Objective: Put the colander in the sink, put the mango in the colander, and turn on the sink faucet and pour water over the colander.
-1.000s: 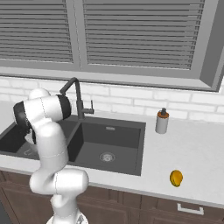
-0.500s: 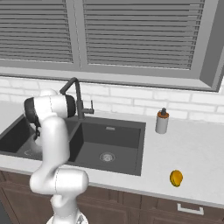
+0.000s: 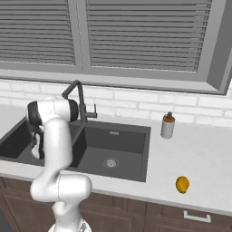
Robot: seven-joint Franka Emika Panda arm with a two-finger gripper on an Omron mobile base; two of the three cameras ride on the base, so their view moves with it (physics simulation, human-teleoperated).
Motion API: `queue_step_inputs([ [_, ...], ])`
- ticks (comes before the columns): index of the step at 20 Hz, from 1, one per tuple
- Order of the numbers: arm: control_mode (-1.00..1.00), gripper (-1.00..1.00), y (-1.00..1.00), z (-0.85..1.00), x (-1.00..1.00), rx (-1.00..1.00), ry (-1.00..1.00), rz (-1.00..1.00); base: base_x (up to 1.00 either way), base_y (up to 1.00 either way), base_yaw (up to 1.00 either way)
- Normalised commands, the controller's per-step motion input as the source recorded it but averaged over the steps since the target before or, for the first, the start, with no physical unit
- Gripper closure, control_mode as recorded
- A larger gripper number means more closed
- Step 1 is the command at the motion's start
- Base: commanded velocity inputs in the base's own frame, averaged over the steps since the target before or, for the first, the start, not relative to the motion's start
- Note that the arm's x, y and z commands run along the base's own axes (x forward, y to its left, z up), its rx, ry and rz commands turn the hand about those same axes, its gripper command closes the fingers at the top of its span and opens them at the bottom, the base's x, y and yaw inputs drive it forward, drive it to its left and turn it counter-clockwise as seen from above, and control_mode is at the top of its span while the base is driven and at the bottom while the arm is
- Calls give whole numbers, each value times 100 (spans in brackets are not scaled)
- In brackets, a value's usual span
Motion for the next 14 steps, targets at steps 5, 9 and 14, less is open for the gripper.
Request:
queue_step_inputs([
  [5,-100,-100,70,51,-70,0,5,-6,0,0,0],
  [9,-100,-100,80,100,-32,-2,-2,-2,0,0,0],
  [14,-100,-100,18,95,-11,-4,-12,-1,0,0,0],
])
